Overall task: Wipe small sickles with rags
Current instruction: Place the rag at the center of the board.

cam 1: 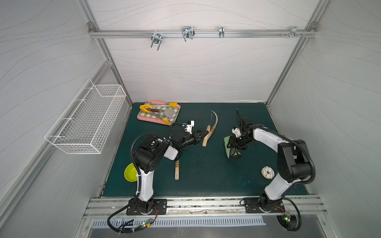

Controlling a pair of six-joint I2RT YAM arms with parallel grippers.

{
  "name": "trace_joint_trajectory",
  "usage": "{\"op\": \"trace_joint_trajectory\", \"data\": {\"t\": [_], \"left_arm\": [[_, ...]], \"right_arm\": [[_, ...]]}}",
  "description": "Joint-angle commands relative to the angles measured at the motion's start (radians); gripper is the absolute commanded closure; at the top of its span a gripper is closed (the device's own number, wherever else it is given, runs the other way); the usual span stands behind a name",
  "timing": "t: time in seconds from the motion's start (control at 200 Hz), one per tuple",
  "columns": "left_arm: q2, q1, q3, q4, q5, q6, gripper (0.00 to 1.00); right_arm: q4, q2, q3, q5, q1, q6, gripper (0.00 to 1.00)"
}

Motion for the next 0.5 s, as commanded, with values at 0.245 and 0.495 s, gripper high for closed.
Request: {"op": "trace_joint_trajectory", "data": {"t": [0.245,0.495], "left_arm": [[-0.093,-0.042,0.012,-0.070,0.021,0.093,1.00],[-0.102,-0.049,0.007,-0.083,0.021,0.098,1.00]], "right_arm": [[-0.099,-0.193,0.031,0.124,0.001,-0.019,0.29],[-0.062,-0.166,0.015,0.104,0.012,-0.006,0.30]]}}
